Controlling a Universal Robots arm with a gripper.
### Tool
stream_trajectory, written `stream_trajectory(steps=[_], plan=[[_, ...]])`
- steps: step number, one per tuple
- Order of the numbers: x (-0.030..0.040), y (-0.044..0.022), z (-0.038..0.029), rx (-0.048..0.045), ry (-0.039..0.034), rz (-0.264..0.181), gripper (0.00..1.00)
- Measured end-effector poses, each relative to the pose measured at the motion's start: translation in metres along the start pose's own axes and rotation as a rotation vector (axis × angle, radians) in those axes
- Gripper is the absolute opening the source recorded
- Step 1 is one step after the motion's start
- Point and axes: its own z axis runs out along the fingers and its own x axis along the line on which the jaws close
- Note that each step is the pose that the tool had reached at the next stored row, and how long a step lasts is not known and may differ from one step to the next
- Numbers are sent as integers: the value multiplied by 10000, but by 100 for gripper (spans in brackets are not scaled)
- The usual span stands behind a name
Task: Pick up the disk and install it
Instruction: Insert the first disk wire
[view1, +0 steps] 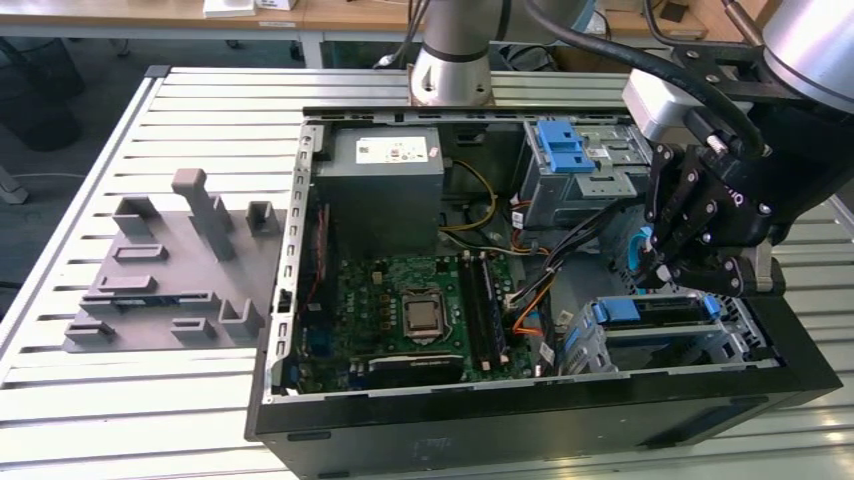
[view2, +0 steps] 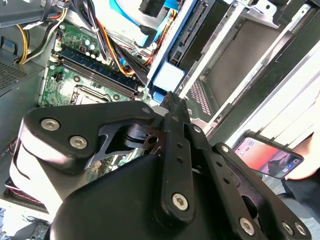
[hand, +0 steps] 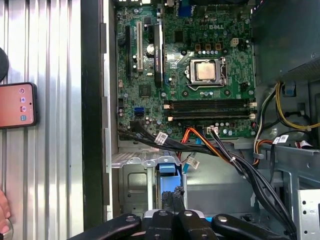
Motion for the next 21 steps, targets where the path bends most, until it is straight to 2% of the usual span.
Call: stream_trajectory(steps=[4,8,10,21], plan=[[0,0,1,18,6,0,11],[0,-2,1,127,6,-2,11],[-1,-15,0,142,5,-2,11],[-19,-264,-11,142,5,-1,11]])
